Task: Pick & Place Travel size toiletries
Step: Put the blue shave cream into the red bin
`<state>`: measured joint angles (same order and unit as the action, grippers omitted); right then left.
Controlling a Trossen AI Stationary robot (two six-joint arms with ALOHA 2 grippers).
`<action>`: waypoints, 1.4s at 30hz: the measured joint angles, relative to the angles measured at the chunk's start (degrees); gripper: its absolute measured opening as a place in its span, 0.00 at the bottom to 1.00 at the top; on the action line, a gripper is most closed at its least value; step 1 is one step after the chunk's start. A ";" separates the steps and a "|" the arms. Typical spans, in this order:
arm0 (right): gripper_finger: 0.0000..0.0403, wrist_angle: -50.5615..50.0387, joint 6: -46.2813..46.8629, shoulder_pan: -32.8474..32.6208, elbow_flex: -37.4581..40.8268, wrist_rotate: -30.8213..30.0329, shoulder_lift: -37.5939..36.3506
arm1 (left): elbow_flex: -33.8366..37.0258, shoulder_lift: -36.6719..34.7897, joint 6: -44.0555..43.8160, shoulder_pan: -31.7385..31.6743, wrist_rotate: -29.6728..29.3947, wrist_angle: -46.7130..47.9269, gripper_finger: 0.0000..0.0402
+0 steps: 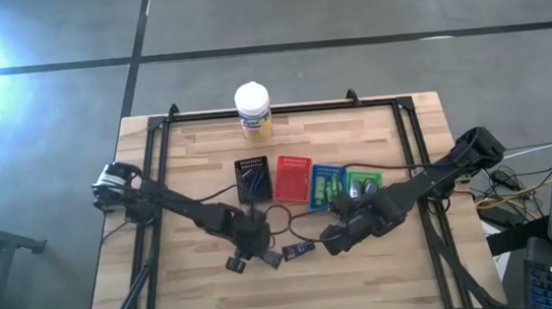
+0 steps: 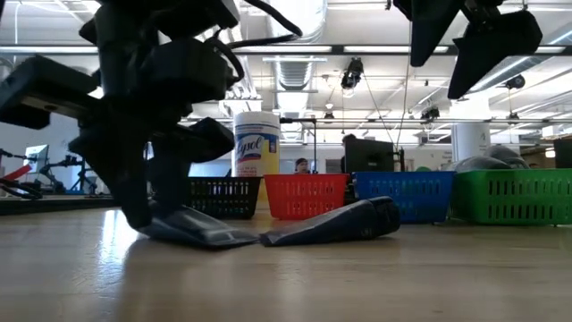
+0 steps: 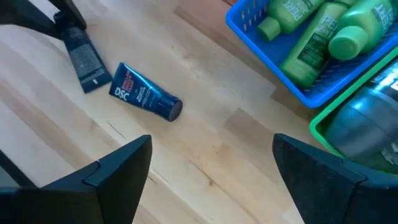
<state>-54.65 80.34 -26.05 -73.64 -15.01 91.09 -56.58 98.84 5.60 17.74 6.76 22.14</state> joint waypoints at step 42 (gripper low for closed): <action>0.80 6.87 -7.34 16.84 -1.32 2.58 -4.75 | 8.03 -18.14 -64.59 -6.19 -33.26 -19.50 0.32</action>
<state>-47.78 73.00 -9.20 -74.96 -12.42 86.34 -48.55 80.70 -58.99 11.55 -26.49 2.64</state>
